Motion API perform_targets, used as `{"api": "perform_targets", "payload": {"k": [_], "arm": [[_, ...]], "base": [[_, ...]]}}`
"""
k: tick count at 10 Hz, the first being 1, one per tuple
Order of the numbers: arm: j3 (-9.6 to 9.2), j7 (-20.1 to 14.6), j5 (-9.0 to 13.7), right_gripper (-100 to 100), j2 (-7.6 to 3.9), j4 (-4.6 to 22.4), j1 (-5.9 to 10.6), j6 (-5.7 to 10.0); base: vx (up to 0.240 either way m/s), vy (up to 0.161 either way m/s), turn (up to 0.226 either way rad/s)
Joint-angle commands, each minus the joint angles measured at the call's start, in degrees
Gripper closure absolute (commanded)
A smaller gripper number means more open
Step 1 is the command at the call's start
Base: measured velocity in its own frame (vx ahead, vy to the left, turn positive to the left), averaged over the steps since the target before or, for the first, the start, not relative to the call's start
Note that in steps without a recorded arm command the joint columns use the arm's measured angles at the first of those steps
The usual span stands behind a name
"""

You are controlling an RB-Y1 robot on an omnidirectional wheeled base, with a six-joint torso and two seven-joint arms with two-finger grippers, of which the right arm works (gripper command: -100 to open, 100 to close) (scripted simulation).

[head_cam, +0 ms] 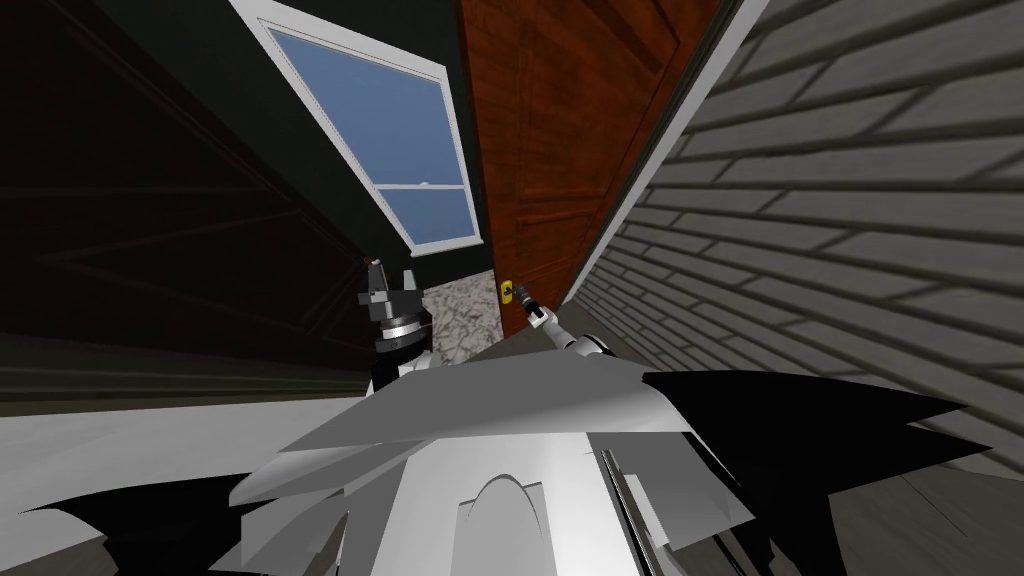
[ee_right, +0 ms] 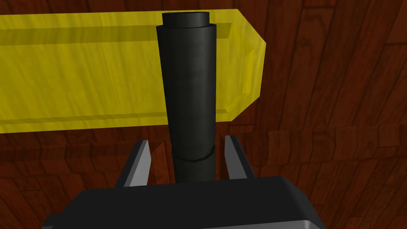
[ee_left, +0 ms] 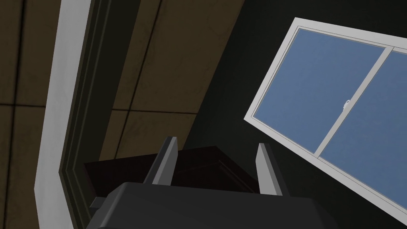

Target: Push the door open

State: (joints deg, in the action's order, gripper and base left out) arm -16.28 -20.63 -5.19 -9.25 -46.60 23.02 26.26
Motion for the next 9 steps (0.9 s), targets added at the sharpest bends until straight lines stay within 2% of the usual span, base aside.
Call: {"api": "perform_targets", "payload": {"k": [1, 5, 9], "arm": [[-0.01, -0.02, 0.0, 100, -0.01, 0.01, -0.03, 0.0], [-0.01, -0.02, 0.0, 100, -0.01, 0.01, -0.03, 0.0], [2.22, 1.02, 0.55, 100, -0.32, 0.44, 0.31, -0.12]], "base": [[-0.026, -0.013, 0.01], [-0.003, -0.002, 0.004], [0.139, 0.091, -0.034]]}}
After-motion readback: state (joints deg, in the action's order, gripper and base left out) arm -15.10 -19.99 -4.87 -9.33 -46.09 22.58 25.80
